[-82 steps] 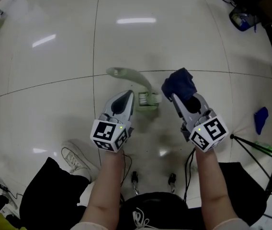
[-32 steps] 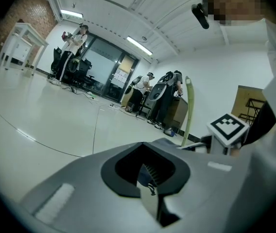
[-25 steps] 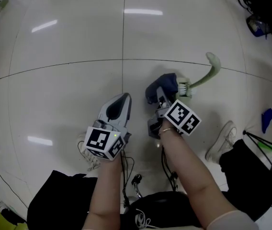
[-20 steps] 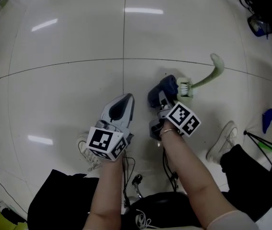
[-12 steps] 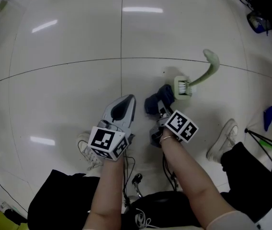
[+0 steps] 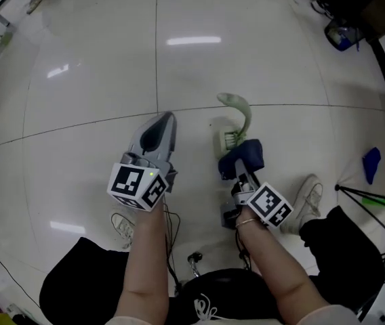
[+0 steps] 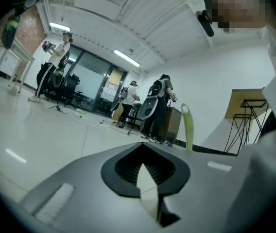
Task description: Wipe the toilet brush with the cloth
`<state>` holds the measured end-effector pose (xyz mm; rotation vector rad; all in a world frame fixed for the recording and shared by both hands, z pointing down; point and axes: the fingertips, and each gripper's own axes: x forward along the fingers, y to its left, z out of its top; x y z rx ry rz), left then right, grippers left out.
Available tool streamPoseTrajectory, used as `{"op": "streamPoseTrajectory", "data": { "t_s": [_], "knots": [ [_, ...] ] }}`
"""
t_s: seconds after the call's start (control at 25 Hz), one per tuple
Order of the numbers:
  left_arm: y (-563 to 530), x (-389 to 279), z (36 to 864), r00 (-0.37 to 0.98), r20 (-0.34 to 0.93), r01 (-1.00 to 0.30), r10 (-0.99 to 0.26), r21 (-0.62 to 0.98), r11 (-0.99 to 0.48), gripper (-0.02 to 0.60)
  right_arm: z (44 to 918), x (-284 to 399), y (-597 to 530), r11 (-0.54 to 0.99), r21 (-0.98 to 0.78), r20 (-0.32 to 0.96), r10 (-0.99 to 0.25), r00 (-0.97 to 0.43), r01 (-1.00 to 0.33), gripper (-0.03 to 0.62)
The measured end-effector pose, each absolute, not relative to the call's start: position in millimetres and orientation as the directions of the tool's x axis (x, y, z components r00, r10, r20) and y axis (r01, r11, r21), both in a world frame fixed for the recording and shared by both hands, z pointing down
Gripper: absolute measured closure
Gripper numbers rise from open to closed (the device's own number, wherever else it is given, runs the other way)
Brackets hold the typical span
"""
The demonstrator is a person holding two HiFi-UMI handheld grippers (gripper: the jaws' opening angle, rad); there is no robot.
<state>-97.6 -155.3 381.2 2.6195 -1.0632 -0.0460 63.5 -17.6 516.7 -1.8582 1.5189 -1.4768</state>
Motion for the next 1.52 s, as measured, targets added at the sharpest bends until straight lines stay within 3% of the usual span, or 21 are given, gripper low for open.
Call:
{"op": "streamPoseTrajectory", "data": {
  "t_s": [0.28, 0.44, 0.68, 0.96, 1.52],
  "knots": [
    [-165.5, -38.0, 279.7, 0.802, -0.027, -0.582, -0.597, 0.190, -0.791, 0.575, 399.9, 139.0, -48.8, -0.262, -0.730, 0.342, -0.940, -0.007, -0.631, 0.525],
    [-161.8, -26.5, 245.5, 0.817, -0.069, -0.553, -0.572, 0.186, -0.812, 0.575, 319.4, 126.9, -77.9, -0.039, -0.662, 0.187, -0.976, -0.114, -0.749, 0.525],
    [-150.7, -13.4, 259.0, 0.853, 0.038, -0.518, -0.520, 0.173, -0.838, 0.575, 248.8, 76.4, -98.7, 0.227, -0.452, 0.080, -0.953, -0.293, -0.862, 0.525],
    [-145.1, -13.4, 269.6, 0.855, 0.030, -0.513, -0.518, 0.203, -0.834, 0.575, 245.7, 47.3, -106.9, 0.345, -0.399, 0.103, -0.904, -0.415, -0.850, 0.525],
    [-146.1, -16.8, 267.2, 0.851, -0.023, -0.505, -0.524, 0.235, -0.831, 0.575, 330.2, 63.5, -107.3, 0.238, -0.469, 0.262, -0.882, -0.392, -0.850, 0.525]
  ]
}}
